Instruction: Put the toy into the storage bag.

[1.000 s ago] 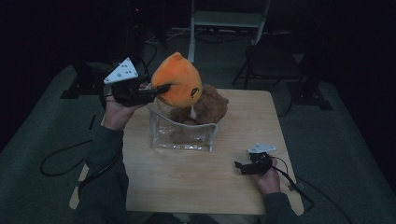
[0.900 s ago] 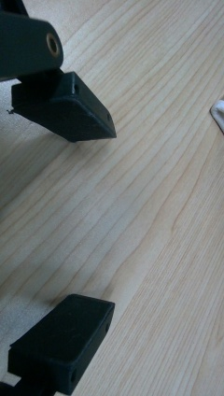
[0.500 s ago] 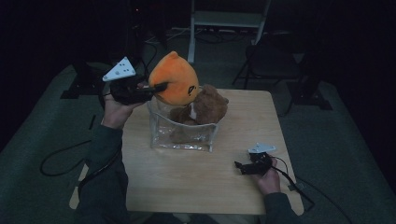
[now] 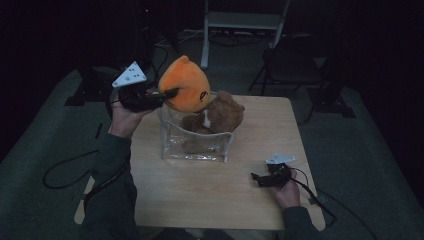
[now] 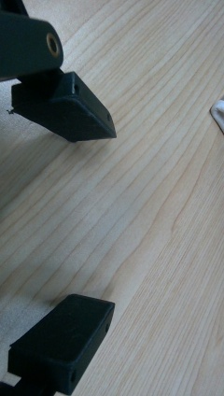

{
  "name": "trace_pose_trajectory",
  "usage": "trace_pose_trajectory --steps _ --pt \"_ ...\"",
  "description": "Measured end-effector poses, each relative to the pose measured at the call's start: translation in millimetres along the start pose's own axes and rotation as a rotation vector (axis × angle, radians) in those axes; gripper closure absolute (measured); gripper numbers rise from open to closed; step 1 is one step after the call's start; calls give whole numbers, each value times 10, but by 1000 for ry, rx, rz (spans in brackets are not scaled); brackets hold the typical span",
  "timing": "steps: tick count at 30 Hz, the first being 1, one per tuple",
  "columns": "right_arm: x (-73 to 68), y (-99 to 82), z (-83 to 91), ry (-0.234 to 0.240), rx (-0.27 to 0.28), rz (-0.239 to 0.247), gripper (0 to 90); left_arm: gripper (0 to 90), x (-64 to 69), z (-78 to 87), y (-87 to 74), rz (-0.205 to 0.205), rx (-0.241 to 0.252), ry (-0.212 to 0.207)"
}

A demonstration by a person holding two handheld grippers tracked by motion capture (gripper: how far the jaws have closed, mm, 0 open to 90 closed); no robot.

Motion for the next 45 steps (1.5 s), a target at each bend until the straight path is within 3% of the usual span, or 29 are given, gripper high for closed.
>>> trace_pose_trajectory --steps 45 --pt "-1 0 -1 0 2 -1 143 522 -67 -115 -227 16 -69 50"
Point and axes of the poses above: each handheld gripper's, and its own axes: z roughly backward along the jaws, y roughly out of its top, x roughly to its right, the point moved 3 cm from there along -z, roughly forward along the jaws, and after that the axes turned 9 degrees about -y, right-handed, at the moved point
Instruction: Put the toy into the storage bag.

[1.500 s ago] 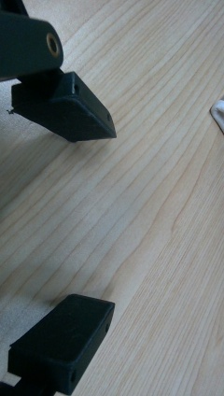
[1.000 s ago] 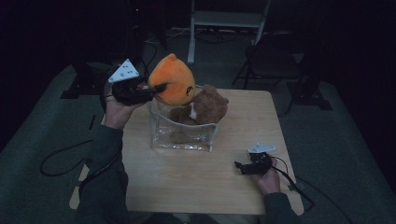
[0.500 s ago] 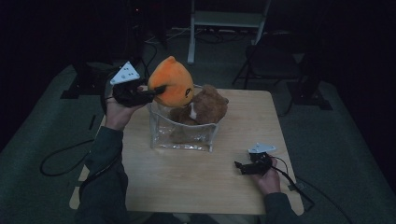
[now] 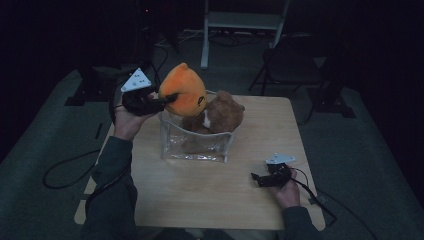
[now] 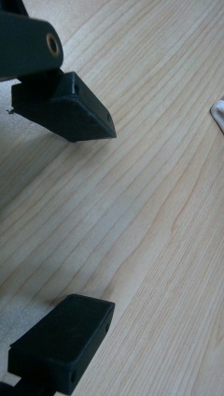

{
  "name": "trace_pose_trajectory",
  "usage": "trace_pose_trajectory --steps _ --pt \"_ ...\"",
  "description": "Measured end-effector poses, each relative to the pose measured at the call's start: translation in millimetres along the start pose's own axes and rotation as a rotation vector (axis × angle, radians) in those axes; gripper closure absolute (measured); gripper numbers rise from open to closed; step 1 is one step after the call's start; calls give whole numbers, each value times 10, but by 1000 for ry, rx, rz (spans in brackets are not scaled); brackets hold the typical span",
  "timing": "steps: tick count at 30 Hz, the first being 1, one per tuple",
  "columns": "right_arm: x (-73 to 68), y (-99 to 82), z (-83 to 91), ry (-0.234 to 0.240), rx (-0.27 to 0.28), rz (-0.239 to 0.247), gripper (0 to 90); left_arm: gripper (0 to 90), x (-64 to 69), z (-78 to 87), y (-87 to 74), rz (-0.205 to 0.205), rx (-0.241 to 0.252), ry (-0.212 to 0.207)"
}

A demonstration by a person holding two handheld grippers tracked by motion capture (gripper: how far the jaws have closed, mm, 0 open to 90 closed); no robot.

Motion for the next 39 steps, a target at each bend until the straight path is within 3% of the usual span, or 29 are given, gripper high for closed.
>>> trace_pose_trajectory --steps 39 --pt "1 0 -1 0 0 1 143 521 -21 -200 -252 15 -91 17"
Point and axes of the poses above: each handheld gripper's, and its own axes: z roughly backward along the jaws, y roughly out of its top, x roughly to its right, the point moved 3 cm from there along -z, roughly forward along the jaws, and after that the axes turned 9 degrees about -y, right-handed, at the moved point
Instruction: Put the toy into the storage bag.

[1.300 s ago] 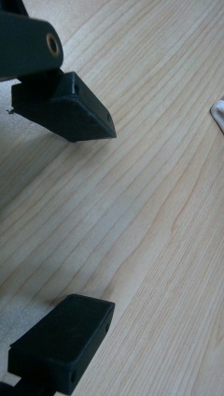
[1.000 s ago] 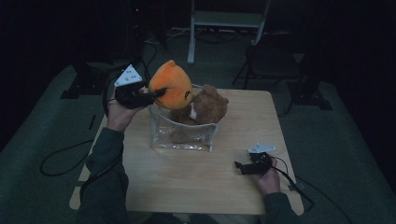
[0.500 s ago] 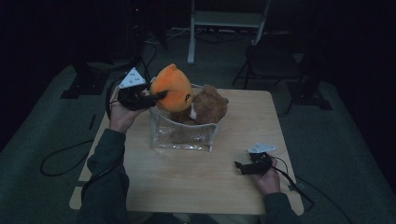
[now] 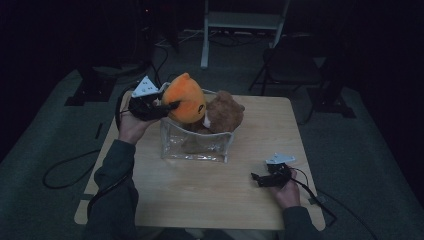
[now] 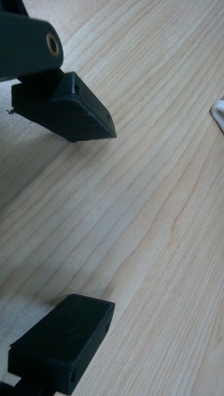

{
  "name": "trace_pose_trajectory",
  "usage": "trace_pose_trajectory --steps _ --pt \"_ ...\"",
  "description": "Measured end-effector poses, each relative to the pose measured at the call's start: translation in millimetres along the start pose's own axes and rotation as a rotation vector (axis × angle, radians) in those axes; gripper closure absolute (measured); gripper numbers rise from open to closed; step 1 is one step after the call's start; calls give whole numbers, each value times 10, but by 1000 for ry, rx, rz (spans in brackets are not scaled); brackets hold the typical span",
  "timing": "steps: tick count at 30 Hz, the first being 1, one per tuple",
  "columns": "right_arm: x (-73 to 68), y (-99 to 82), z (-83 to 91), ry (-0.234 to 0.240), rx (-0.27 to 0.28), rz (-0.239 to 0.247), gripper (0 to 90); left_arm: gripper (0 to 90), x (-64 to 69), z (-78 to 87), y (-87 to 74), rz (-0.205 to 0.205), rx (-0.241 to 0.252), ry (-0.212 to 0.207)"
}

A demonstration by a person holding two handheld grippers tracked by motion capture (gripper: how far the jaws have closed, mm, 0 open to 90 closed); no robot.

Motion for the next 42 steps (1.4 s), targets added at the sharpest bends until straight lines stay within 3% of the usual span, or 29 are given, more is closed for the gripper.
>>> trace_pose_trajectory --steps 8,27,42 --pt "0 0 0 0 0 -1 143 521 14 -44 -29 -15 -34 23" --pt "0 0 0 0 0 0 143 502 23 -166 -167 -22 -118 32" --pt "0 -1 1 0 -2 -1 143 306 -17 -231 -231 45 -99 -16"
Point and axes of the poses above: each handheld gripper's, and its own axes: z roughly backward along the jaws, y roughly out of its top, x roughly to its right, the point moved 3 cm from there along -z, roughly forward along the jaws, and after that the axes turned 9 degrees about -y, right-handed, at the moved point
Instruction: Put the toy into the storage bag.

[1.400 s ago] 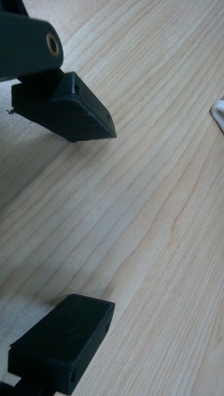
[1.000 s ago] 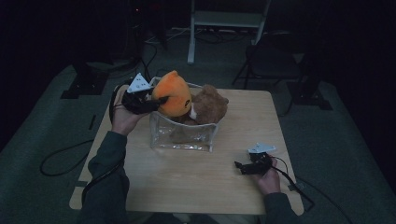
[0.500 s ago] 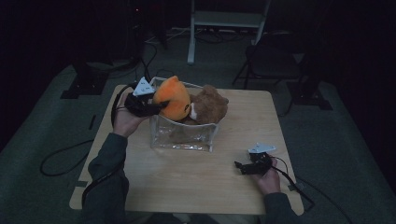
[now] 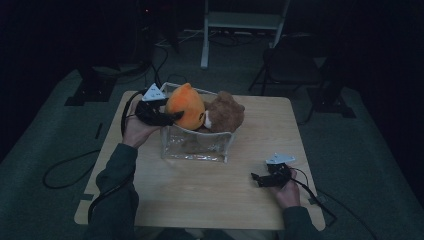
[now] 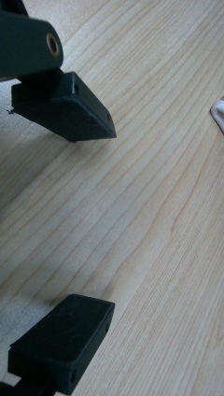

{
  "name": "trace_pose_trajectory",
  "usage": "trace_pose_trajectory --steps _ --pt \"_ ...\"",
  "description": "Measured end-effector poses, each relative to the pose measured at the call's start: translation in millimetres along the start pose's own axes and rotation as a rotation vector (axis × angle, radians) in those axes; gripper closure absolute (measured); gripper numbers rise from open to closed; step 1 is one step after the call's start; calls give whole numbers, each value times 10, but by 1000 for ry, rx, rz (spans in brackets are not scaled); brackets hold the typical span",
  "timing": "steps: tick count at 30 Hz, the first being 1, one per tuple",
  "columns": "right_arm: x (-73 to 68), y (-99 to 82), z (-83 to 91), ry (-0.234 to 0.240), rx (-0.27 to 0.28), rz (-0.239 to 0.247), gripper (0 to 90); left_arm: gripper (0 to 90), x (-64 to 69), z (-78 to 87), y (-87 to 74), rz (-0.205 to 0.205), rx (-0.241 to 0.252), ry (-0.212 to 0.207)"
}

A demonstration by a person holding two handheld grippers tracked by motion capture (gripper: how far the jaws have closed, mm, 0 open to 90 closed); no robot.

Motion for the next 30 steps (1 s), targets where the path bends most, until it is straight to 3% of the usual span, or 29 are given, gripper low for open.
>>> trace_pose_trajectory --steps 5,10,14,17,23,30 --pt "0 0 0 0 0 0 143 284 -9 -10 -14 19 33 3" --pt "0 0 0 0 0 0 143 314 8 -14 -14 11 42 20" --pt "1 0 -1 -1 1 2 143 420 20 -19 -30 -7 15 61" --pt "1 0 0 -1 1 2 143 431 56 -95 -66 -48 -58 80" --pt "1 0 -1 -1 1 2 143 405 114 -216 -113 -55 -87 61" --pt "2 1 -1 0 1 2 143 298 126 -197 -152 -34 -57 37"
Point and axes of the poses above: each handheld gripper's, and its own axes: z roughly backward along the jaws, y roughly out of its top, x roughly to its right, the point moved 3 cm from there along -z, roughly forward along the jaws, and after that the axes turned 9 degrees about -y, right-handed, at the moved point
